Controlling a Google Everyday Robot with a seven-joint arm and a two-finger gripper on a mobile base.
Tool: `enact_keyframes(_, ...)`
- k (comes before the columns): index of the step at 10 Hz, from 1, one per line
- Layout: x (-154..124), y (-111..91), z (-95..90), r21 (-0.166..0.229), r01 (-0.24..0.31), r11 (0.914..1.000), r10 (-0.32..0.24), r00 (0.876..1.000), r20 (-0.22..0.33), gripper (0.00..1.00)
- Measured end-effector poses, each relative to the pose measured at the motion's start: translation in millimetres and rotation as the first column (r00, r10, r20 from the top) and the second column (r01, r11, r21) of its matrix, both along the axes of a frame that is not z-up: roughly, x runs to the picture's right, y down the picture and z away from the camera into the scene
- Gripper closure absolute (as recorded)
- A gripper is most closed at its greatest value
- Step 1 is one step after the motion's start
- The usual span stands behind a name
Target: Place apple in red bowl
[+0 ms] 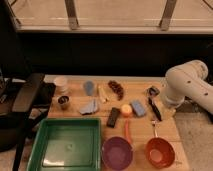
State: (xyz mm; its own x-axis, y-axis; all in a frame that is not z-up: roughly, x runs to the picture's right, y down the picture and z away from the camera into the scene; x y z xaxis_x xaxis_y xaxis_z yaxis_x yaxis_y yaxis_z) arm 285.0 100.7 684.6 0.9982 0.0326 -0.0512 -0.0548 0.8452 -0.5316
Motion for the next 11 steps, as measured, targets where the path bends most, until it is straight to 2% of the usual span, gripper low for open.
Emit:
enact_keyframes(9,-0.4,-0.6,0.9,0.001,0.005,1.0,-0.005,1.0,0.001,0.35)
enact_keyframes(11,-17.3,-7.3,15.7,0.001,0.037,0.9993,-0.037,0.999,0.038,0.35)
